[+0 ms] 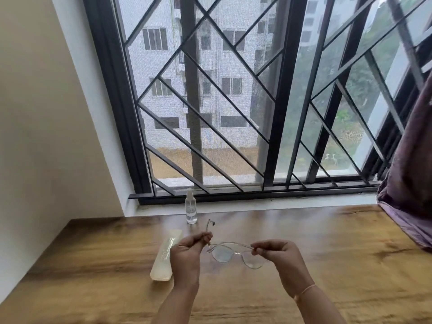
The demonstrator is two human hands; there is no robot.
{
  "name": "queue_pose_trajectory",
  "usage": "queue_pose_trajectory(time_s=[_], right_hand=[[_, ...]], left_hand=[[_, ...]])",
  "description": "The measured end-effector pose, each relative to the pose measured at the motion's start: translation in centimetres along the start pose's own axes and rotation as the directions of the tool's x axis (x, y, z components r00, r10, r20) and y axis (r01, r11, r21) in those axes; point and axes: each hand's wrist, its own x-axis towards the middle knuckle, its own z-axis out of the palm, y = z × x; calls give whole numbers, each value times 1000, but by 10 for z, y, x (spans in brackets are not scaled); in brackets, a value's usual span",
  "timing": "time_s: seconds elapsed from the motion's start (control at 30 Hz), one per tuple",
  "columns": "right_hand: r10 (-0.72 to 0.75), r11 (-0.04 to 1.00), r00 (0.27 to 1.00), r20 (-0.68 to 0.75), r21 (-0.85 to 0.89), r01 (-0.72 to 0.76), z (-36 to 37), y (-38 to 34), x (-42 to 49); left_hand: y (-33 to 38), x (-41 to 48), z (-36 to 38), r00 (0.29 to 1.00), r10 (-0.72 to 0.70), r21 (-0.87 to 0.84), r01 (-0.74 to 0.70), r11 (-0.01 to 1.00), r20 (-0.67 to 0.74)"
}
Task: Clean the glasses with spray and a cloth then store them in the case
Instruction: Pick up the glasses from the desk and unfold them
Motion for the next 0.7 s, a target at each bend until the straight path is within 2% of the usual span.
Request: queue_pose_trajectory(time_s=[0.1, 0.23, 0.37, 0.47, 0.6, 0.7], right_hand=[[27, 984, 1000, -4, 177, -25, -3, -3, 0], [119, 873, 992, 34, 473, -121, -5, -7, 2], [157, 778, 986, 63, 607, -162, -4, -10, 1], [164, 770, 986, 29, 621, -146, 0, -10, 0], [91, 846, 991, -101, 532, -23, 11, -13, -5], [14, 920, 977, -213, 385, 71, 22, -9, -12]], left_hand=[[3, 1, 1, 1000, 9, 0, -9, 1000, -21], [0, 4, 1, 999, -22, -35, 21, 999, -47], [-4, 7, 1, 996, -63, -18, 62, 998, -62], [-9, 7, 1, 996, -51, 91, 57, 994, -71], [-12, 1, 1, 991, -35, 311, 75, 947, -133], [-3, -13, 11, 997, -35, 310, 53, 949, -63]])
